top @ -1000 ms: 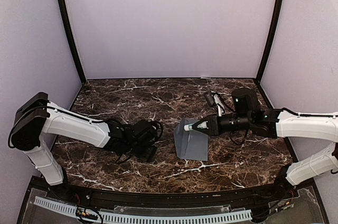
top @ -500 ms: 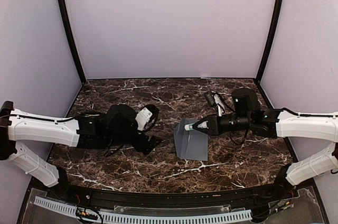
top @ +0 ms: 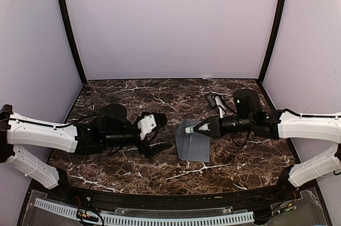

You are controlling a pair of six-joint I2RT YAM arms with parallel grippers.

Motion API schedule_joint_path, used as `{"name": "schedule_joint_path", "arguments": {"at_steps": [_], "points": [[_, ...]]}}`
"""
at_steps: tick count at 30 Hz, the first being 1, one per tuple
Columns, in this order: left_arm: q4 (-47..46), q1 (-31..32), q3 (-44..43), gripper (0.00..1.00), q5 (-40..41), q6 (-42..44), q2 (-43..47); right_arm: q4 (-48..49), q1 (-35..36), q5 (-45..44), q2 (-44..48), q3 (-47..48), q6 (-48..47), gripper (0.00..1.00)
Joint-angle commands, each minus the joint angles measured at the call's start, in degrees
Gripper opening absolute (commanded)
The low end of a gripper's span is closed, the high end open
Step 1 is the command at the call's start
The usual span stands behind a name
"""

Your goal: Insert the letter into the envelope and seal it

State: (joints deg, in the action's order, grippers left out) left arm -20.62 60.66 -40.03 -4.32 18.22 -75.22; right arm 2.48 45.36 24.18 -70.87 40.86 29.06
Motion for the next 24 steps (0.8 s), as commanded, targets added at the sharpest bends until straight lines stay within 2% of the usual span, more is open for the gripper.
{"name": "schedule_joint_path", "arguments": {"at_steps": [1,4,10,17,24], "points": [[-2.4,0.4,-2.9,0.88,-5.0,7.6,-2.2,1.4,0.5,1.5,-1.0,1.8,0.4,0.00],[-2.5,0.9,-4.9,0.85,-7.0,9.4,-5.0,1.7,1.0,2.0,-1.8,2.1,0.4,0.00],[-2.0,2.3,-10.8,0.78,-4.0,12.9,-12.3,2.0,2.2,2.4,-2.9,2.9,0.6,0.00],[1.1,2.9,-17.5,0.61,-1.7,15.0,-19.1,2.1,2.5,2.6,-3.6,3.0,0.6,0.00],[1.4,3.3,-19.5,0.43,0.4,15.8,-21.3,2.4,2.6,3.0,-3.5,2.8,0.7,0.00]]}}
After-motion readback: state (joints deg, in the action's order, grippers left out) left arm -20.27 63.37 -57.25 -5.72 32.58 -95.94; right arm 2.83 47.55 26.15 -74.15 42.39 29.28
